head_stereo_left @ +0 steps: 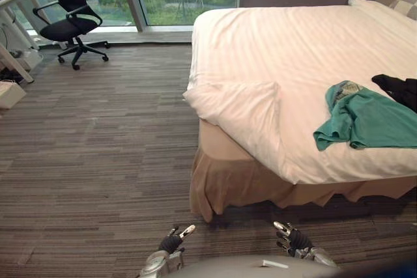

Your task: Tidy the bed and pick cloth on bed and put in laundry

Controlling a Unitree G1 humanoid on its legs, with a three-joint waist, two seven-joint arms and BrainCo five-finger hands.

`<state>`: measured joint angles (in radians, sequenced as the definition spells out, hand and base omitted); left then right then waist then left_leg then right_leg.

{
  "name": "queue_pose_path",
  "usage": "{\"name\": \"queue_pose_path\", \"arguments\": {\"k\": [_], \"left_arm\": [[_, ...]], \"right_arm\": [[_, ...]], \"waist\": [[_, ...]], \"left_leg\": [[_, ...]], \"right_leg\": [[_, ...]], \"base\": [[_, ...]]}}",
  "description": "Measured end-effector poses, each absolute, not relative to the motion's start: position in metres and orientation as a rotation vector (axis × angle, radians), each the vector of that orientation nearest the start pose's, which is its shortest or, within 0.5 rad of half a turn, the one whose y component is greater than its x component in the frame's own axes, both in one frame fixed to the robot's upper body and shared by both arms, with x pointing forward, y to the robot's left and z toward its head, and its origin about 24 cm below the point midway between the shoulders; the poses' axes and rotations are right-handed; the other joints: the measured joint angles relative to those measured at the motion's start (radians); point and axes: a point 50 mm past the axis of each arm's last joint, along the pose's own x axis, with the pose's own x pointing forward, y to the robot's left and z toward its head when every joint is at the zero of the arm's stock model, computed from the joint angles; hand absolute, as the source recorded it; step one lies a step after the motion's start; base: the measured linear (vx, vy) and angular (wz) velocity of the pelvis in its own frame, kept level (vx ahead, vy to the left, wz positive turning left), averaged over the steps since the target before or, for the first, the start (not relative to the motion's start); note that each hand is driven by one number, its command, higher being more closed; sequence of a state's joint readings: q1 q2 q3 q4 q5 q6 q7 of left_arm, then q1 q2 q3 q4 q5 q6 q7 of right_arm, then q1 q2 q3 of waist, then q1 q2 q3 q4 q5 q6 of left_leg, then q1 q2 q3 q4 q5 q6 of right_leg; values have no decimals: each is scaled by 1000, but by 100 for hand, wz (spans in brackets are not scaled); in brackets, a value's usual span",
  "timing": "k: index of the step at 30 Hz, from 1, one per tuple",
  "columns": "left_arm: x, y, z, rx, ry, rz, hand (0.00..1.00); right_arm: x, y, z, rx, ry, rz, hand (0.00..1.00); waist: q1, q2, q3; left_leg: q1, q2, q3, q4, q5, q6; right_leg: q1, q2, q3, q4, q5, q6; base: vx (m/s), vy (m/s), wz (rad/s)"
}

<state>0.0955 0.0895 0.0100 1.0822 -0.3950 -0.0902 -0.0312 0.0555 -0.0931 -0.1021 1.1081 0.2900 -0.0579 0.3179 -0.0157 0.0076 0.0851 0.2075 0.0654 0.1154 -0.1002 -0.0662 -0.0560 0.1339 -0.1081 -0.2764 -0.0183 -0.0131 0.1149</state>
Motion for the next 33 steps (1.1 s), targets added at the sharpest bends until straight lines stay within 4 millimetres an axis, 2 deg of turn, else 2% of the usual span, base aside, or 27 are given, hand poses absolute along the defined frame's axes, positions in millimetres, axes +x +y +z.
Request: {"name": "queue_pose_path", "arguments": {"k": [5, 9, 15, 17, 20, 23, 26, 28, 30, 32, 33], "left_arm": [[84, 203, -162, -376, 1004, 544, 0], [93, 221, -152, -424, 864, 704, 0], [122, 258, -116, -452, 532, 901, 0], [137, 273, -95, -427, 385, 943, 0], [144, 280, -83, -360, 319, 970, 0], [151, 284, -70, -200, 262, 990, 0], [170, 311, -29, 1, 97, 984, 0], [191, 328, 11, 132, -39, 928, 0], [202, 329, 30, 151, -116, 889, 0], [215, 322, 45, 202, -177, 843, 0], [217, 321, 48, 222, -187, 835, 0]], "right_arm": [[93, -193, -161, 397, 1045, -110, 0], [94, -195, -162, 410, 1056, -141, 0], [111, -198, -157, 428, 1027, -156, 0], [118, -198, -155, 432, 1021, -147, 0], [121, -198, -154, 438, 1023, -146, 0], [127, -201, -151, 433, 1014, -137, 0], [123, -213, -150, 435, 1042, -151, 0], [123, -224, -147, 424, 1037, -171, 0], [117, -229, -148, 414, 1046, -185, 0], [110, -229, -149, 437, 1053, -202, 0], [107, -228, -150, 445, 1058, -206, 0]], "waist": [[1, -6, -1], [7, -8, -1], [15, -16, 7], [22, -22, 14], [26, -25, 17], [18, -27, 20], [16, -27, 21], [14, -13, 29], [5, -2, 30], [3, 2, 30], [2, 2, 30]], "left_leg": [[-3, -15, 14, 6, 4, -4], [-16, -21, 14, 6, 7, -8], [-19, -21, 11, 11, 8, -10], [-19, -21, 11, 12, 8, -10], [-27, -24, 11, 12, 8, -10], [-33, -28, 16, 14, 11, -6], [-26, -24, 35, 17, 11, -6], [-16, -22, 56, 16, 10, -7], [-14, -22, 77, 16, 10, -7], [-13, -18, 97, 16, 9, -8], [-11, -16, 100, 16, 9, -8]], "right_leg": [[35, -18, -62, -23, -8, 18], [54, -26, -115, -39, -11, 23], [71, -28, -162, -39, -11, 23], [74, -28, -167, -38, -11, 23], [73, -31, -171, -38, -11, 23], [62, -34, -174, -38, -11, 23], [63, -32, -159, -38, -11, 22], [64, -30, -137, -36, -11, 22], [57, -30, -116, -36, -11, 22], [49, -24, -93, -36, -10, 20], [49, -22, -91, -36, -9, 19]], "base": [[85, 29, 28], [48, 10, 34], [18, -11, 20], [-34, -12, 5], [-48, -9, 4], [-15, -2, 0], [-34, -14, -14], [-65, -19, -27], [-76, -13, -28], [-47, -18, -27], [-36, -36, -20]]}}
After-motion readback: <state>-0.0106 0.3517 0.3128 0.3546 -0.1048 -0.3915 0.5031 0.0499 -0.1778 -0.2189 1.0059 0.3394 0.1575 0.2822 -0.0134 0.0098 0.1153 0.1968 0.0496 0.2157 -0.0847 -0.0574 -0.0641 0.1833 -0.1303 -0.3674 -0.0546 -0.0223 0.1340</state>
